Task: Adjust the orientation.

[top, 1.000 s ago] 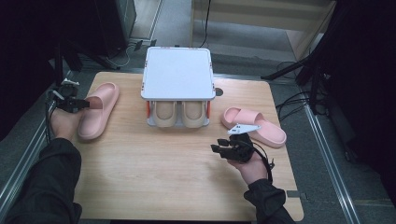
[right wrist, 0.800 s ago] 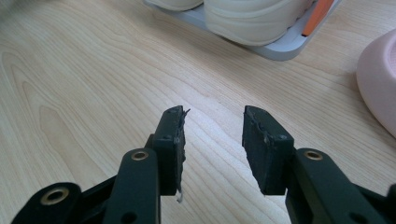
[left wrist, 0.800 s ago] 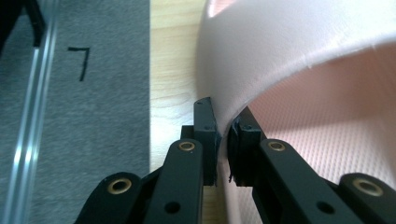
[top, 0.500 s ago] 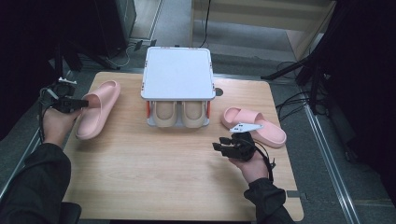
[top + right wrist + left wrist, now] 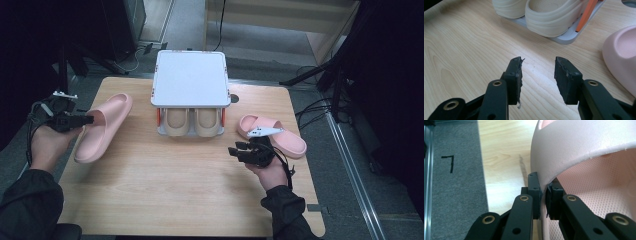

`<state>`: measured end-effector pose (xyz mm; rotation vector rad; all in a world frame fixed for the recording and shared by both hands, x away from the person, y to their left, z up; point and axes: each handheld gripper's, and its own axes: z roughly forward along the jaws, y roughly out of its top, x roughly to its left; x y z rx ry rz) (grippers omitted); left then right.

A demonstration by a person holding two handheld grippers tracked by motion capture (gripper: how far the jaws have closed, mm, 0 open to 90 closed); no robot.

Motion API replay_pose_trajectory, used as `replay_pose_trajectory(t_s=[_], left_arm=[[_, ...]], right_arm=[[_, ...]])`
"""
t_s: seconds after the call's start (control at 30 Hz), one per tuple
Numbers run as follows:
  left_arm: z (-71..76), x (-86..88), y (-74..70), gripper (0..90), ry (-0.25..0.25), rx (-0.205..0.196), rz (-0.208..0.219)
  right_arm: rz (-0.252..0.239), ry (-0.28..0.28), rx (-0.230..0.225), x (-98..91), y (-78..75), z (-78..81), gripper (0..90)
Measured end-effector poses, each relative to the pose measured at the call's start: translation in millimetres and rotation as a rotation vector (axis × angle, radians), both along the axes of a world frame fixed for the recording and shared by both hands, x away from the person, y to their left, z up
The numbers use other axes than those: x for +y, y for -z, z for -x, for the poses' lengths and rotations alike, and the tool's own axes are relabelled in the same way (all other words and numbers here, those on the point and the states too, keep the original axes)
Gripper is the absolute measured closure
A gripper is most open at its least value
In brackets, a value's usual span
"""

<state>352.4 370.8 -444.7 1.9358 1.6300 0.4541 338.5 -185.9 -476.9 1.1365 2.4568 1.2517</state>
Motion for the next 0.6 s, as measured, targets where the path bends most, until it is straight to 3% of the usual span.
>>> replay_pose_trajectory(t_s=[0.1,0.2,0.6], left_arm=[[8.3,-7.4,0.1,83.8,0.024,0.008,0.011],[15.4,-16.6,0.0,83.8,0.052,0.007,-0.018],[46.6,-45.8,6.7,83.4,0.112,-0.029,0.034]], right_arm=[[0.006,-0.002,-0.003,1.6,-1.1,-2.7,58.1],[0.007,-0.008,-0.004,4.4,-0.9,-6.2,58.0],[0.009,-0.025,-0.009,13.3,-1.4,-14.6,58.0]])
